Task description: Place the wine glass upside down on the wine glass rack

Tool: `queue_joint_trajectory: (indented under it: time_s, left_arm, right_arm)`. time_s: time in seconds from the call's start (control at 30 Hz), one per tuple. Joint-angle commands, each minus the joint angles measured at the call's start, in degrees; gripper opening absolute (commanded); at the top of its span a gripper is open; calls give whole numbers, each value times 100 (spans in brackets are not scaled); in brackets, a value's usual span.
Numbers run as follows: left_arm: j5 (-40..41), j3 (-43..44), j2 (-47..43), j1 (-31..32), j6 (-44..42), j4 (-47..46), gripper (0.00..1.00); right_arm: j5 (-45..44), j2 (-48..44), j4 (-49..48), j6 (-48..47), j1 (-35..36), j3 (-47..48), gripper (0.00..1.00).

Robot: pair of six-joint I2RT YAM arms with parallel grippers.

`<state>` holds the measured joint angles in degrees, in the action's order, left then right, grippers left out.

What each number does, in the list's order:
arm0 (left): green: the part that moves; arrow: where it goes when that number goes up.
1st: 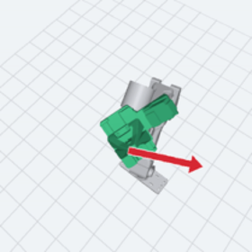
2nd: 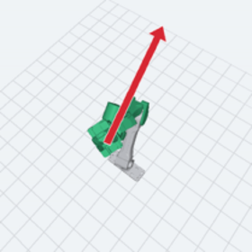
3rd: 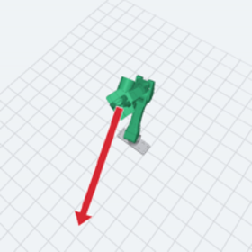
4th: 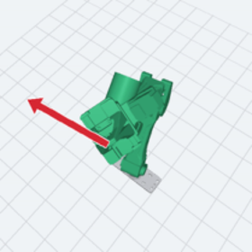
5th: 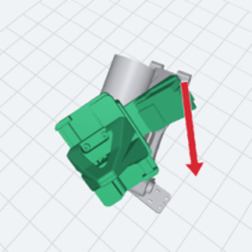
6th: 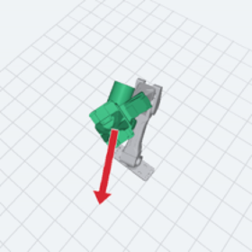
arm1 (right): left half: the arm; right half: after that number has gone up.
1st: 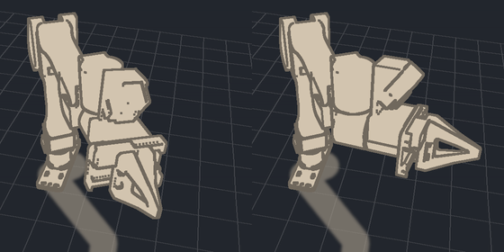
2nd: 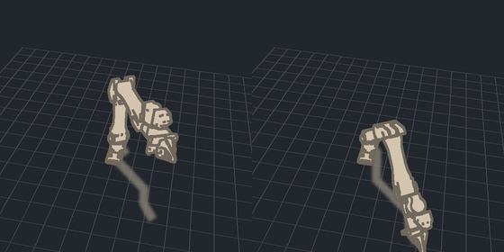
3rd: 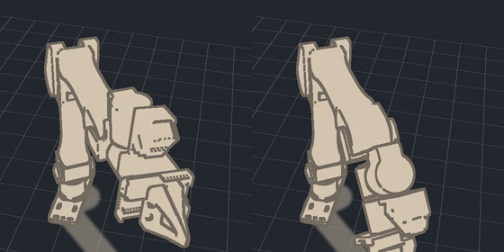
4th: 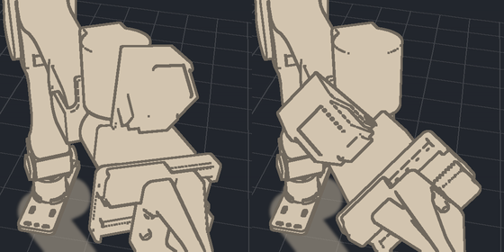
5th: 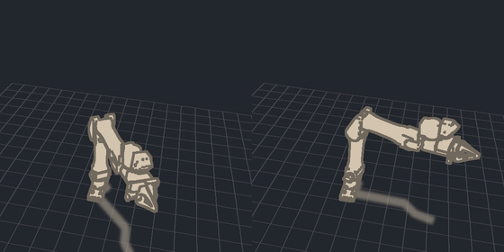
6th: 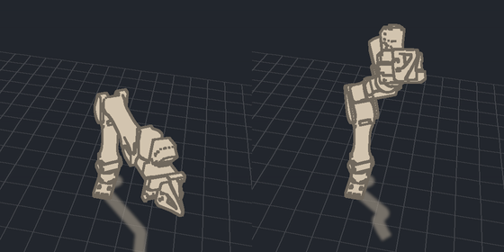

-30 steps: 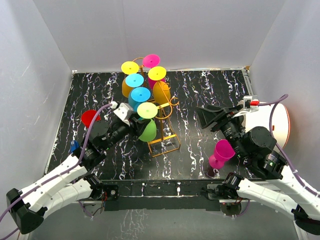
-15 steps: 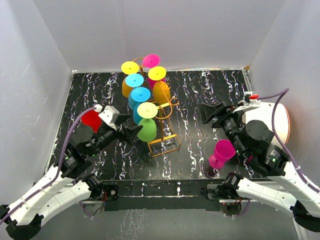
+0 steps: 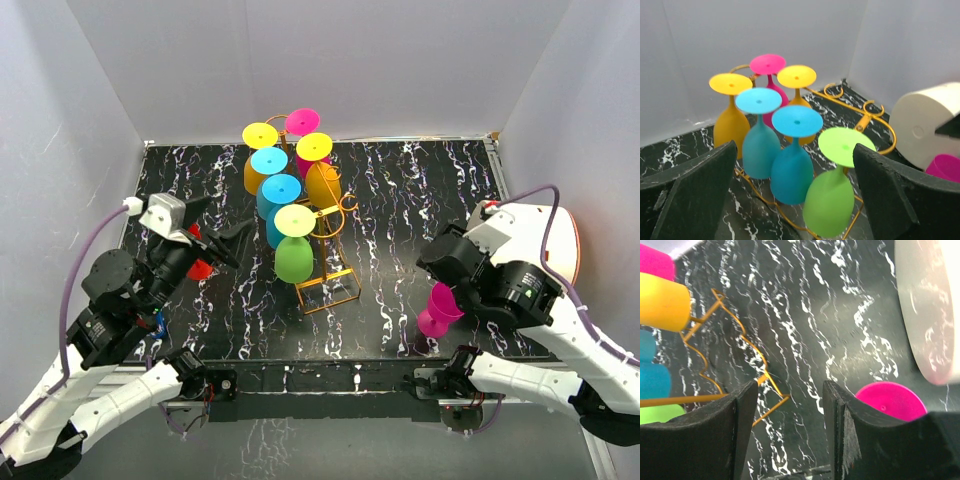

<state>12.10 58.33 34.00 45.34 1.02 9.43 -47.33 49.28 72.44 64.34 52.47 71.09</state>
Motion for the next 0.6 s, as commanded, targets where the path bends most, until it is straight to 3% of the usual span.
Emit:
queue_joint_trajectory:
  time_s: [0.0,0.57]
  left_arm:
    - [429,552,250,-17,98,-118,99]
    - [-83,709,381,-11,305,49,99]
  right_arm:
    - [119,-205,586,899,27,-505,49]
    - [-153,-108,268,1382,18,-1739,41]
